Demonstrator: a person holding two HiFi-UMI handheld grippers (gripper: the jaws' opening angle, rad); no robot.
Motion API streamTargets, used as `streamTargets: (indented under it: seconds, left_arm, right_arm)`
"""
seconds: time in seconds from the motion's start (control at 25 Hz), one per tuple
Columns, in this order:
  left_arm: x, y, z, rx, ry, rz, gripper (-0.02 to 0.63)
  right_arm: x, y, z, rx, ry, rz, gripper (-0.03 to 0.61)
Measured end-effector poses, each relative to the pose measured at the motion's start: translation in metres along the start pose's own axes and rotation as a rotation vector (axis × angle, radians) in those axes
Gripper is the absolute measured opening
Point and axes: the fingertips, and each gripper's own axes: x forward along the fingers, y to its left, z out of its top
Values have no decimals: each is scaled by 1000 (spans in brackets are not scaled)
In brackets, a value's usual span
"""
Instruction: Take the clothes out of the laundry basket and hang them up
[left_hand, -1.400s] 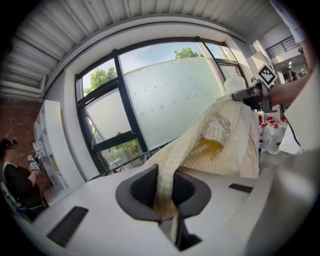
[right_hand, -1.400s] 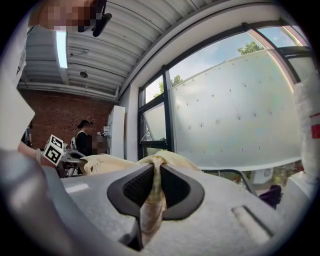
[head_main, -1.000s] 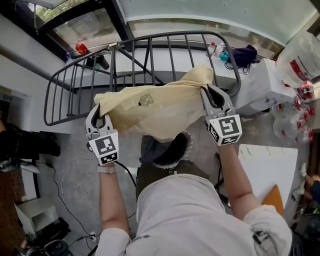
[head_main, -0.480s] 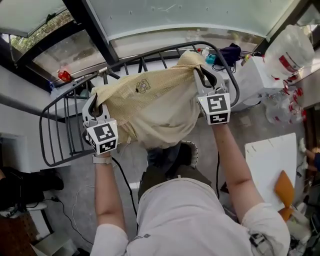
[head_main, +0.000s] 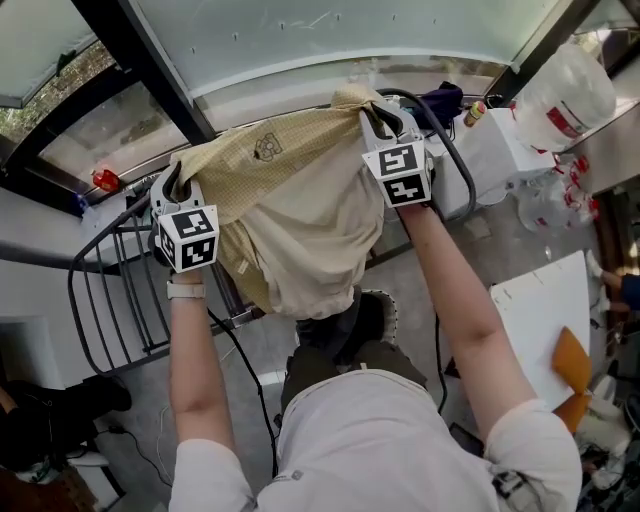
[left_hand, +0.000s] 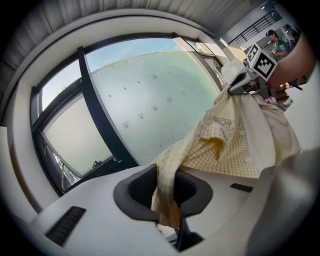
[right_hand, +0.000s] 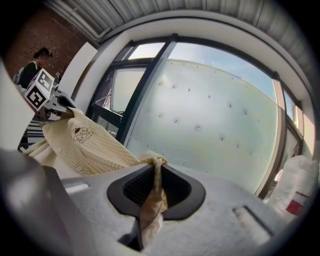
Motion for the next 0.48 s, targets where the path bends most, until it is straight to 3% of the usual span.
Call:
streamTargets:
  seconds: [0.12, 0.48]
  left_arm:
    - [27, -19, -27, 25, 81, -72, 73]
    - [60, -84, -121, 51, 285, -227, 74]
  right_arm:
    - [23, 11, -28, 10, 85, 29, 41]
    - [44, 54, -126, 66, 293, 141, 45]
